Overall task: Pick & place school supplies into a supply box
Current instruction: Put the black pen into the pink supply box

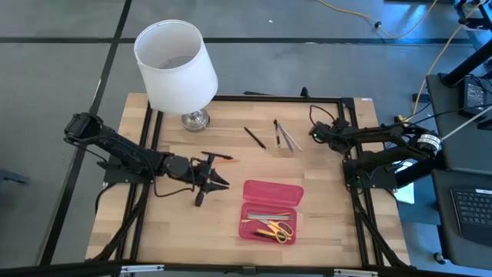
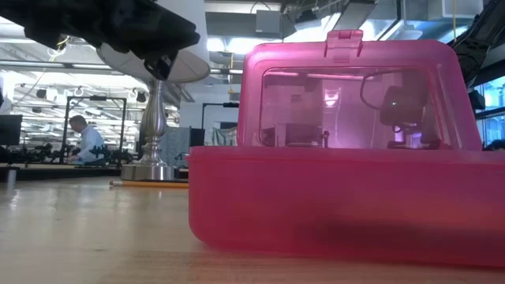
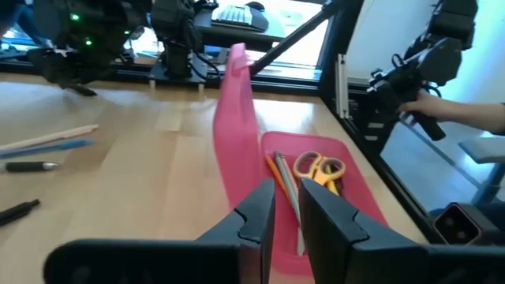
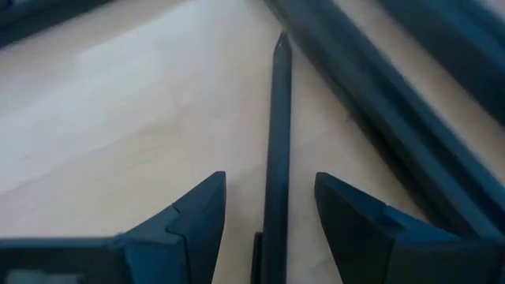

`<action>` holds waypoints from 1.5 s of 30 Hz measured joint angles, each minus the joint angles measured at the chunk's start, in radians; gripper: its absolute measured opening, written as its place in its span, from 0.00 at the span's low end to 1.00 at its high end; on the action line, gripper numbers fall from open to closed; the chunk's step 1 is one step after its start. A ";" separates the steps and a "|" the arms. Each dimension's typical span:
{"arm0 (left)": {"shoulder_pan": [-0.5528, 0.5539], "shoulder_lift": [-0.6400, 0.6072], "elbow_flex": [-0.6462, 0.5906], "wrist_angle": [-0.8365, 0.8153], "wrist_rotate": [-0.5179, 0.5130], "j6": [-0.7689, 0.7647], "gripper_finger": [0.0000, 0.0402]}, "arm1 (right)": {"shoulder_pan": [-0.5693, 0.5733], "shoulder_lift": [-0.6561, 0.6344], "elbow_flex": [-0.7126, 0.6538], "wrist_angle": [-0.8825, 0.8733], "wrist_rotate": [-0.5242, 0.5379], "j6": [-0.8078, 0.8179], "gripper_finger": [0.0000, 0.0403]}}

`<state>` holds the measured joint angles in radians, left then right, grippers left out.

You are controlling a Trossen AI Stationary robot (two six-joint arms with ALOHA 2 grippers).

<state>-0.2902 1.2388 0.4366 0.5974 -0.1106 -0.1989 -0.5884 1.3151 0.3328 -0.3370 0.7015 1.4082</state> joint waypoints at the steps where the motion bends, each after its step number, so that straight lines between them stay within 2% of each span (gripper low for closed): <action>1: -0.004 0.000 0.000 0.000 0.000 0.000 0.13 | 0.000 0.000 0.000 0.000 -0.003 0.000 0.49; 9: -0.011 0.000 0.000 0.000 0.000 0.000 0.15 | 0.000 0.000 0.000 -0.050 -0.009 -0.004 0.49; 17: -0.011 0.000 0.000 -0.002 0.000 0.000 0.13 | -0.002 0.003 -0.010 -0.020 -0.028 -0.057 0.49; 20: -0.011 0.000 0.000 -0.002 0.000 -0.001 0.13 | -0.002 0.011 -0.010 -0.029 -0.040 -0.060 0.44; 30: -0.011 0.000 0.000 -0.003 0.000 -0.015 0.14 | 0.004 0.068 -0.006 -0.008 -0.026 -0.082 0.19; 41: -0.011 0.000 0.000 -0.040 0.000 -0.054 0.14 | 0.005 0.068 -0.009 0.024 -0.040 -0.365 0.13; 45: -0.011 0.000 0.000 -0.048 -0.002 -0.067 0.15 | 0.016 0.068 -0.011 0.028 -0.027 -0.392 0.13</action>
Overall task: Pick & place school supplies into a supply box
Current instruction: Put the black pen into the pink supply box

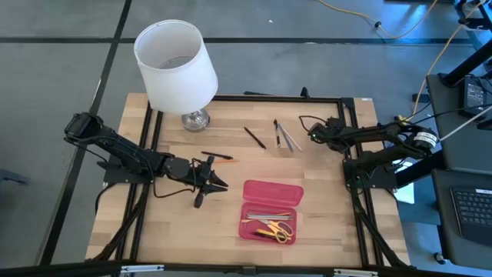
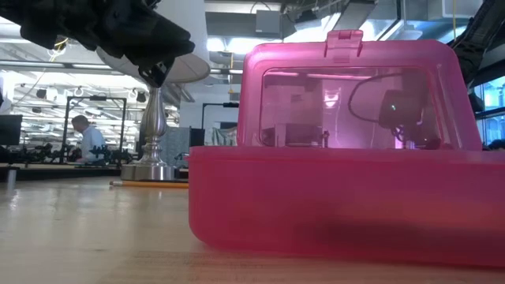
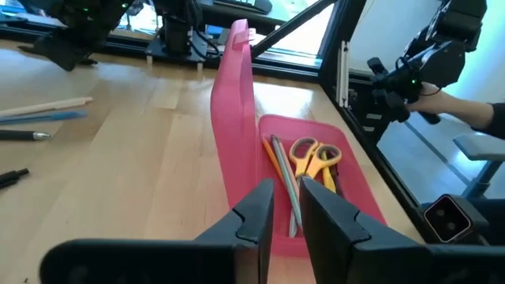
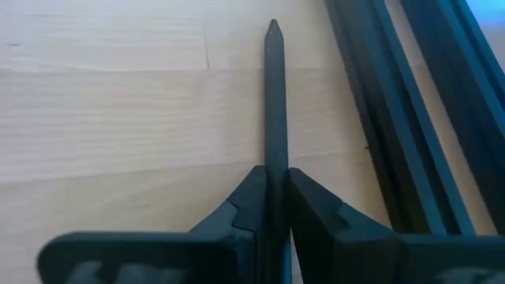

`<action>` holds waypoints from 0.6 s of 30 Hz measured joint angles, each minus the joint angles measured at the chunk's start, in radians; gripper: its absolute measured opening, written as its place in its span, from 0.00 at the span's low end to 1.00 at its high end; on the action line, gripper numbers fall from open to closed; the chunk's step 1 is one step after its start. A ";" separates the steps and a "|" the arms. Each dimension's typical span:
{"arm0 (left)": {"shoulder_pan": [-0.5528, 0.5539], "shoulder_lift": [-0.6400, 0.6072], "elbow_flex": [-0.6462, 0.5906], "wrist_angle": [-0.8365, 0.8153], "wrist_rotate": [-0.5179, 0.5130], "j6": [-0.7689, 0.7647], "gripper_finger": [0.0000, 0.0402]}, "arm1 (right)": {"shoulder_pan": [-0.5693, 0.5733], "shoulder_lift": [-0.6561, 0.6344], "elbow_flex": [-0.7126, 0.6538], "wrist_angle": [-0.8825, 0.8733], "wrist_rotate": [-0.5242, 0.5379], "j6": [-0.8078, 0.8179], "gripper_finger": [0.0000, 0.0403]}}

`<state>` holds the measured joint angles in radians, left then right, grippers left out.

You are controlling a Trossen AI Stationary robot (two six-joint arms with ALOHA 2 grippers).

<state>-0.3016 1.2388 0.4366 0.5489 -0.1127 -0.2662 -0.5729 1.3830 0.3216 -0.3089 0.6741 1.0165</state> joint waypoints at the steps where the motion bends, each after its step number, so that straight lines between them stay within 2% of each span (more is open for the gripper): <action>1: 0.000 0.000 0.000 0.001 0.000 -0.001 0.15 | 0.004 0.001 -0.001 0.000 0.006 0.015 0.13; 4: 0.000 0.000 0.000 0.001 0.000 -0.004 0.14 | 0.006 0.002 -0.001 0.001 0.014 0.047 0.12; 9: 0.000 0.000 0.000 0.001 -0.001 -0.033 0.13 | 0.007 0.002 -0.001 0.005 0.017 -0.055 0.13; 18: 0.000 0.000 0.000 0.001 -0.001 -0.056 0.14 | 0.007 -0.033 0.020 -0.006 -0.003 -0.142 0.11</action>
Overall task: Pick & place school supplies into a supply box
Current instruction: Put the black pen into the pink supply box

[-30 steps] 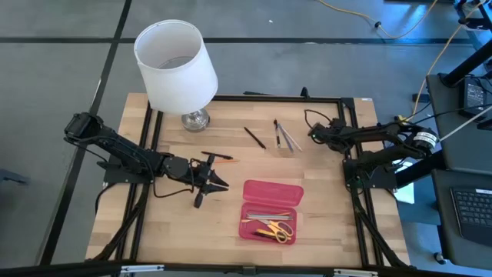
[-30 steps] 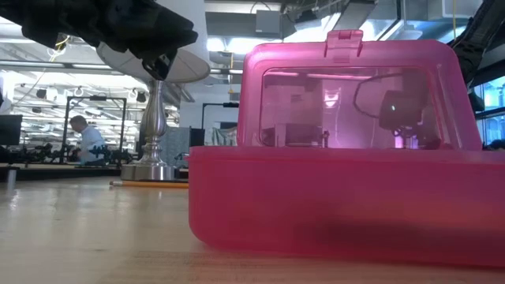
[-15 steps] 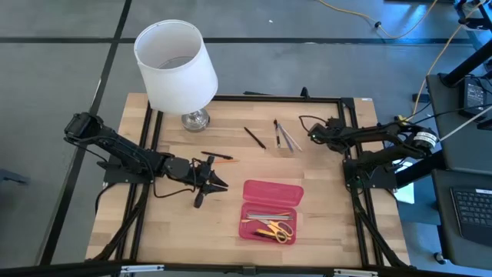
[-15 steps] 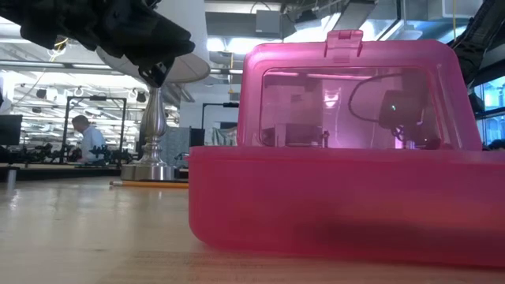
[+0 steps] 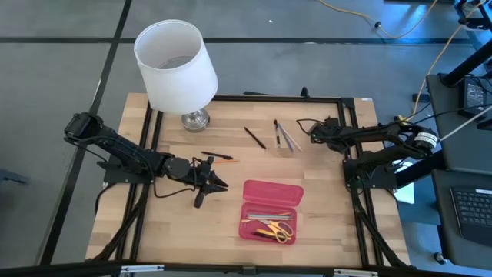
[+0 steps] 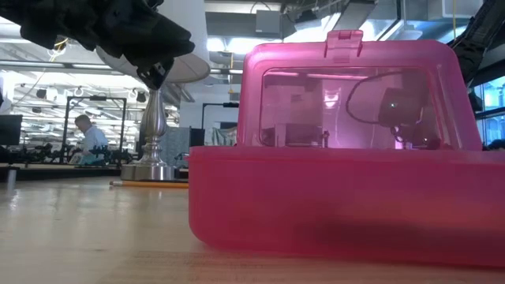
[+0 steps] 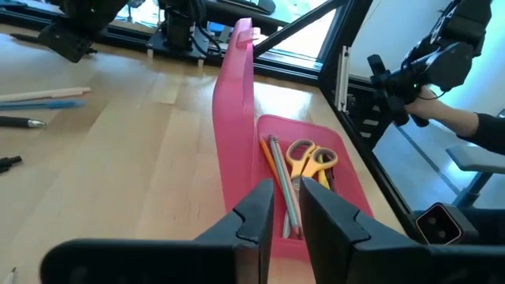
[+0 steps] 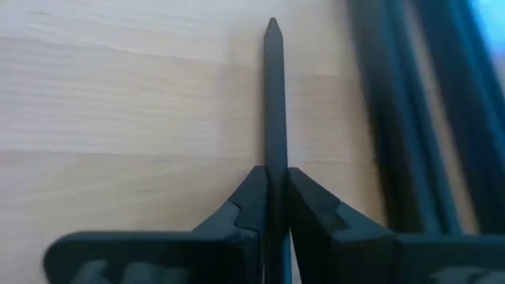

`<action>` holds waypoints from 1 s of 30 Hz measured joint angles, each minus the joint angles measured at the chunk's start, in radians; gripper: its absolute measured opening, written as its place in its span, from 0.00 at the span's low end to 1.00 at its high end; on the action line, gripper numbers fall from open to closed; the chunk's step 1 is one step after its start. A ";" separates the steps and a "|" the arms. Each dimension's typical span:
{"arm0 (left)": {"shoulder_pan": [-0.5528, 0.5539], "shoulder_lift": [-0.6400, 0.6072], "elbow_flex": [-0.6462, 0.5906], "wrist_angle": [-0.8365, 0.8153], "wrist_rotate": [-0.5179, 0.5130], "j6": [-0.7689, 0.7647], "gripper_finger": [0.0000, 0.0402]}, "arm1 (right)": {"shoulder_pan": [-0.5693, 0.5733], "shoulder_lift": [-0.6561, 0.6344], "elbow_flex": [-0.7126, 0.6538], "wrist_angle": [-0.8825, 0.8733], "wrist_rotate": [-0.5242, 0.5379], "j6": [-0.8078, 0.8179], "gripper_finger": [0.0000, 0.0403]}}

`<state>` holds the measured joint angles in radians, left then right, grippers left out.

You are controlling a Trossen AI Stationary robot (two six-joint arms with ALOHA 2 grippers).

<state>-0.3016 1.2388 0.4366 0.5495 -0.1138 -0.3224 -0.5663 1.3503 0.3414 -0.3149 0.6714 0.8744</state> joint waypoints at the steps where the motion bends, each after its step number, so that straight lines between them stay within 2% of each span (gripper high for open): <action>1: 0.000 0.000 0.000 0.000 0.000 -0.003 0.15 | 0.000 -0.011 0.005 0.001 -0.019 -0.013 0.11; 4: 0.000 0.000 0.000 0.000 0.000 -0.005 0.14 | 0.002 -0.046 0.023 0.009 -0.052 -0.050 0.11; 10: 0.000 0.000 0.000 0.000 0.000 -0.005 0.13 | 0.010 -0.119 0.052 0.005 -0.047 -0.139 0.11; 18: 0.000 0.000 0.000 0.000 -0.008 -0.004 0.14 | 0.088 -0.261 0.132 0.004 -0.043 -0.318 0.11; 24: 0.000 0.000 0.000 0.000 -0.042 0.002 0.13 | 0.203 -0.368 0.252 0.003 -0.129 -0.488 0.11; 30: 0.000 0.000 0.000 0.000 -0.050 0.003 0.13 | 0.401 -0.404 0.414 -0.003 -0.206 -0.645 0.11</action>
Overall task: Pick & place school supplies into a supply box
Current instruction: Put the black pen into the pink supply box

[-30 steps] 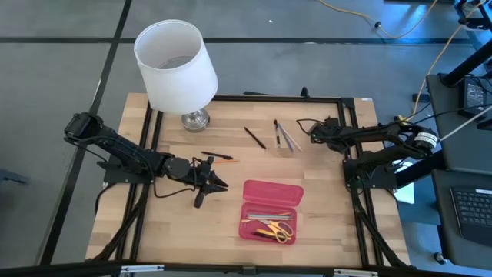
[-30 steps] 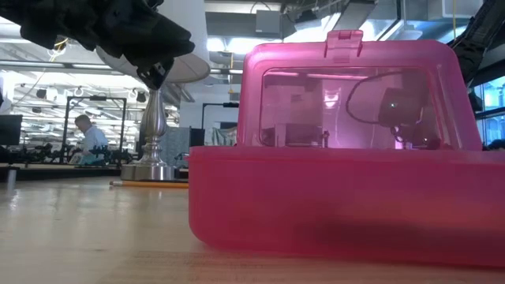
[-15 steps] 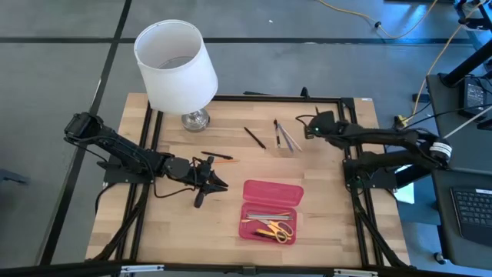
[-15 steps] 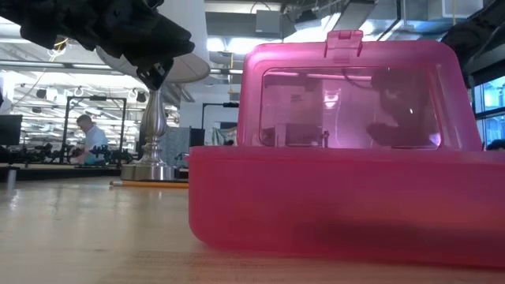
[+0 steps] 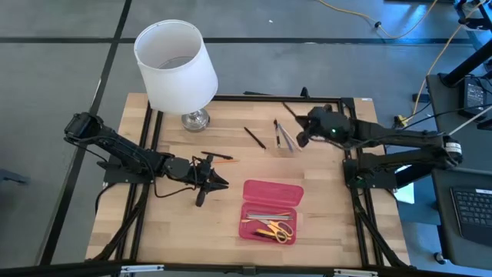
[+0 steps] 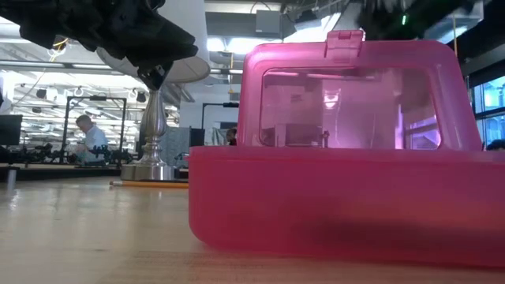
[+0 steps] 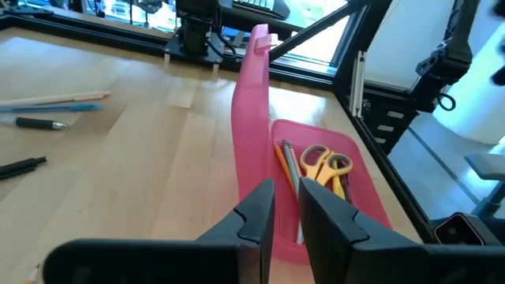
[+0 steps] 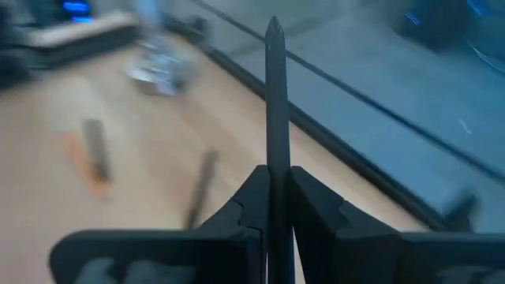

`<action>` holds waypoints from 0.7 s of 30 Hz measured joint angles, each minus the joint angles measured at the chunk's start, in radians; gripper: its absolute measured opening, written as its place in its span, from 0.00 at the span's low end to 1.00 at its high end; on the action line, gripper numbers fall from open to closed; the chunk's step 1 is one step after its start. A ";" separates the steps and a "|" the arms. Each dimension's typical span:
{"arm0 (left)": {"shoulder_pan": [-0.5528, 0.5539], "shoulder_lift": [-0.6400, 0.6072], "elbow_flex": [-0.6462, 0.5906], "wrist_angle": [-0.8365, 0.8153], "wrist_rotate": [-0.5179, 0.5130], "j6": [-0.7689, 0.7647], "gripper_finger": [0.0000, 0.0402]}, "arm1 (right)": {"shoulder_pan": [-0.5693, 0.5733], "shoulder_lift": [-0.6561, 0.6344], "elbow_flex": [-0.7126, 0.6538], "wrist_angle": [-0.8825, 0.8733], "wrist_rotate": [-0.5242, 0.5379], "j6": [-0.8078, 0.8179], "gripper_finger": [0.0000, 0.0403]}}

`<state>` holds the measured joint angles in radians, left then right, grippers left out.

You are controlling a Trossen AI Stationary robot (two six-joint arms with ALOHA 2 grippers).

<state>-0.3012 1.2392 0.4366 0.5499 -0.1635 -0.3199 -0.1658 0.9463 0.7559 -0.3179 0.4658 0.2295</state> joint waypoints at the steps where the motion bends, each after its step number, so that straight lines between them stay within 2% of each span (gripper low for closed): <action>1: 0.000 0.000 0.000 0.000 0.000 0.000 0.14 | 0.039 0.000 0.027 -0.003 0.000 -0.008 0.11; 6: 0.000 0.000 0.000 0.000 0.000 0.000 0.15 | 0.254 0.012 0.113 -0.007 -0.032 -0.033 0.11; 11: 0.000 0.000 0.000 0.000 0.000 0.000 0.13 | 0.485 0.066 0.127 0.051 -0.101 0.041 0.11; 16: 0.000 0.000 0.000 0.000 0.000 0.000 0.13 | 0.685 0.173 0.127 0.129 -0.032 0.058 0.11; 21: 0.000 0.000 0.000 0.000 0.000 -0.009 0.14 | 0.805 0.322 0.127 0.128 0.028 0.177 0.11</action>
<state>-0.3012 1.2392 0.4366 0.5502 -0.1631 -0.3290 0.6388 1.2679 0.8825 -0.1898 0.4942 0.4061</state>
